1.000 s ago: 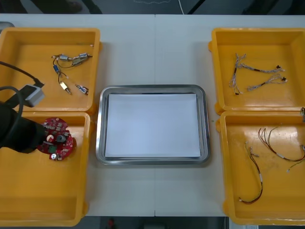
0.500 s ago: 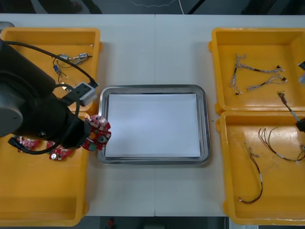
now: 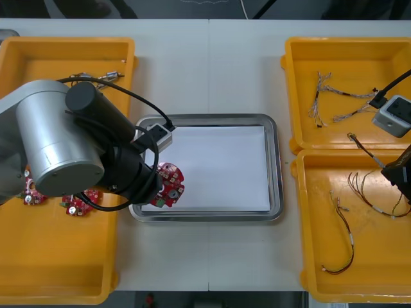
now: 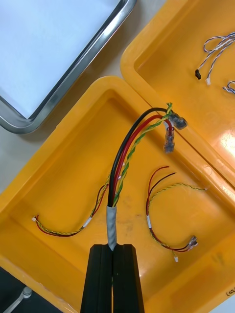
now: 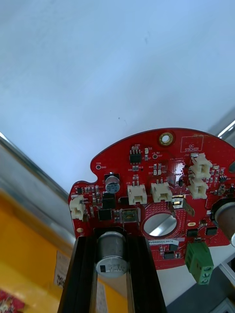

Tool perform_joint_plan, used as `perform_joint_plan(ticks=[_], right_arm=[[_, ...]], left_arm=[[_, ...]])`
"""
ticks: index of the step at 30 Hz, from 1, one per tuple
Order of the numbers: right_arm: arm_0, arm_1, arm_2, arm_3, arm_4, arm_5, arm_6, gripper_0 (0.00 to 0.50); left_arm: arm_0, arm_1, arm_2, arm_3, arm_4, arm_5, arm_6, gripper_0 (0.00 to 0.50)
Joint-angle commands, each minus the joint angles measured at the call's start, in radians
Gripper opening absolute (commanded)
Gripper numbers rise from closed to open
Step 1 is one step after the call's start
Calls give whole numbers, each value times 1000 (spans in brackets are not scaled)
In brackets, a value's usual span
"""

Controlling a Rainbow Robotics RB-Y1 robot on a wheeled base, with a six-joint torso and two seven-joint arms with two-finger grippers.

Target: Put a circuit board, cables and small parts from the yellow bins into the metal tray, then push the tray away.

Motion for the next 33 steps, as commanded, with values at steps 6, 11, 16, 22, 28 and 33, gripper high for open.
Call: perform_joint_plan(ticks=[6, 11, 16, 22, 28, 33], right_arm=[[-19, -41, 10, -23, 28, 3, 25, 0], [-14, -41, 13, -23, 33, 3, 22, 0], [-14, -40, 13, -23, 37, 3, 20, 0], [-14, -40, 13, -23, 36, 3, 25, 0], [-13, -38, 13, -23, 39, 3, 26, 0], [-14, -40, 13, -25, 39, 3, 28, 0]], left_arm=[[-54, -45, -98, 104, -91, -110, 121, 0], [-54, -51, -138, 150, -140, -157, 124, 1], [-54, -51, -148, 164, -147, -168, 124, 0], [-54, -51, -152, 172, -155, -168, 129, 2], [-54, -54, -152, 181, -166, -168, 132, 7], [-54, -57, -152, 186, -169, -168, 140, 370]])
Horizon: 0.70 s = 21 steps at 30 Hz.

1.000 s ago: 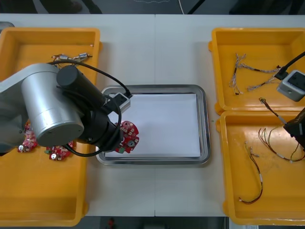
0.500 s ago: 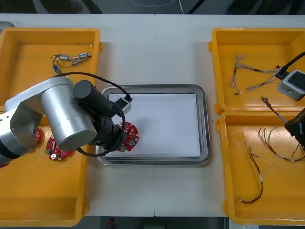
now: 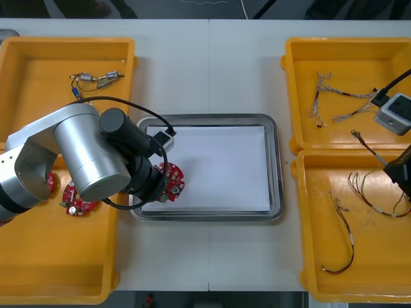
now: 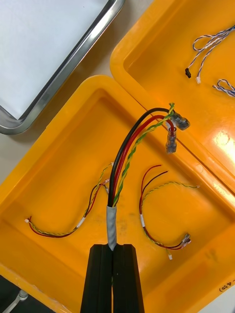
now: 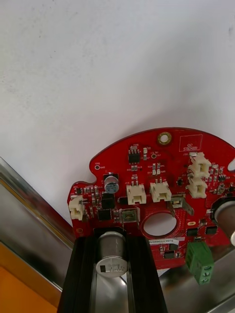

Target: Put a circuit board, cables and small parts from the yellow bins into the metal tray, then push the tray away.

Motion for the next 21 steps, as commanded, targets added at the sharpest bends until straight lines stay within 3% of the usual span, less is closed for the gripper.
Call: perform_joint_plan(ticks=[1, 2, 4, 12, 16, 21], right_arm=[[-14, -39, 10, -25, 8, 3, 28, 0], [-14, -39, 10, -28, 8, 3, 29, 0], [-14, -39, 10, -28, 8, 3, 31, 0], [-14, -38, 10, -28, 8, 3, 41, 0], [-19, -39, 11, -49, -7, 3, 49, 0], [-100, -55, 82, -77, -53, 3, 46, 0]], left_arm=[[-37, -23, -13, -3, -11, -12, 115, 408], [-35, -23, -13, -3, -12, -12, 118, 463], [-37, -23, -13, -3, -12, -12, 122, 500], [-37, -49, 30, -37, -11, 37, 150, 500], [-35, -99, 93, -95, -8, 139, 176, 500], [-55, -151, 161, -158, -8, 258, 277, 500]])
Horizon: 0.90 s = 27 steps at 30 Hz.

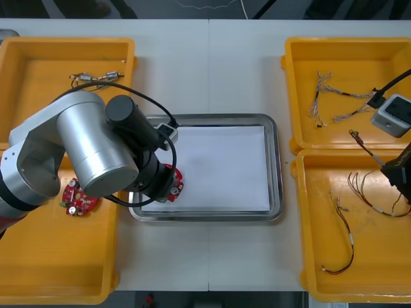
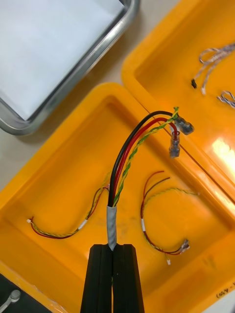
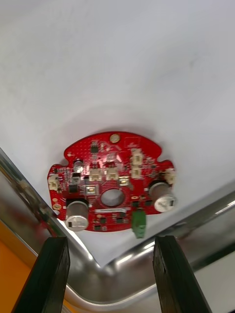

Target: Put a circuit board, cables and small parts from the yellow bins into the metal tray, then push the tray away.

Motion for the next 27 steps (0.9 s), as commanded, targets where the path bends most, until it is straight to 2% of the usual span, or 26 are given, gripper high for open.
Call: perform_joint_plan(ticks=[1, 7, 13, 18, 27], right_arm=[[-114, -55, 100, -41, -39, 3, 38, 0], [-267, -54, 258, -39, -51, 3, 38, 0], [-458, -45, 482, -16, -34, 3, 44, 0], [-588, 32, 663, 44, 6, 3, 47, 0], [-718, 222, 856, 177, 139, 3, 89, 0]], left_arm=[[-59, -70, 90, -85, -4, 105, 156, 500], [-85, -71, 212, -104, 46, 217, 153, 500], [-88, -19, 362, -104, 122, 282, 142, 500], [-90, 44, 462, -67, 192, 292, 147, 500], [-102, 123, 569, 91, 154, 256, 121, 500]])
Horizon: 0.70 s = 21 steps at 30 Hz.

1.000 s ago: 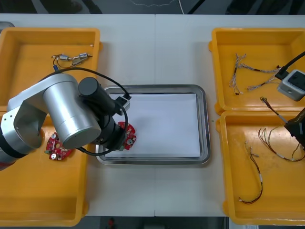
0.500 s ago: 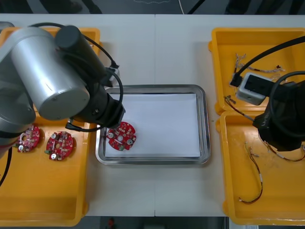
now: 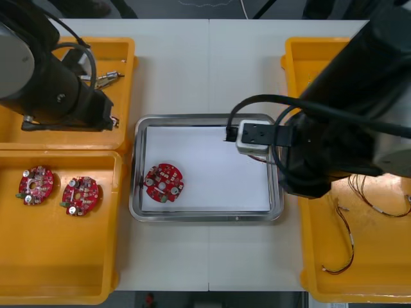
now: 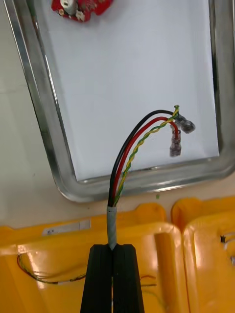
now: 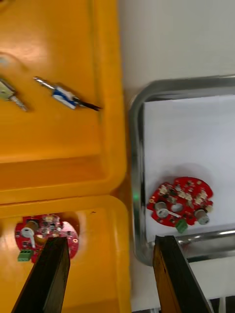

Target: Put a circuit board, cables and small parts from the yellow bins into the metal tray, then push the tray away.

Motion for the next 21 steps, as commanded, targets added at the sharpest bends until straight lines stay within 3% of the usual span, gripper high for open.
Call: perform_joint_plan(ticks=[1, 7, 12, 21], right_arm=[[-89, 114, 84, 58, 57, 3, 60, 0], [-110, 204, 177, 152, 188, -52, 199, 0], [-110, 229, 243, 227, 263, -112, 265, 0], [-110, 259, 360, 359, 316, -222, 267, 0]], left_arm=[[-57, 65, 64, 97, -31, -42, -8, 500], [-95, 88, 90, 278, -71, -148, -35, 500], [-144, 90, 90, 432, -115, -231, -58, 500], [-209, 90, 39, 633, -146, -395, -88, 500]])
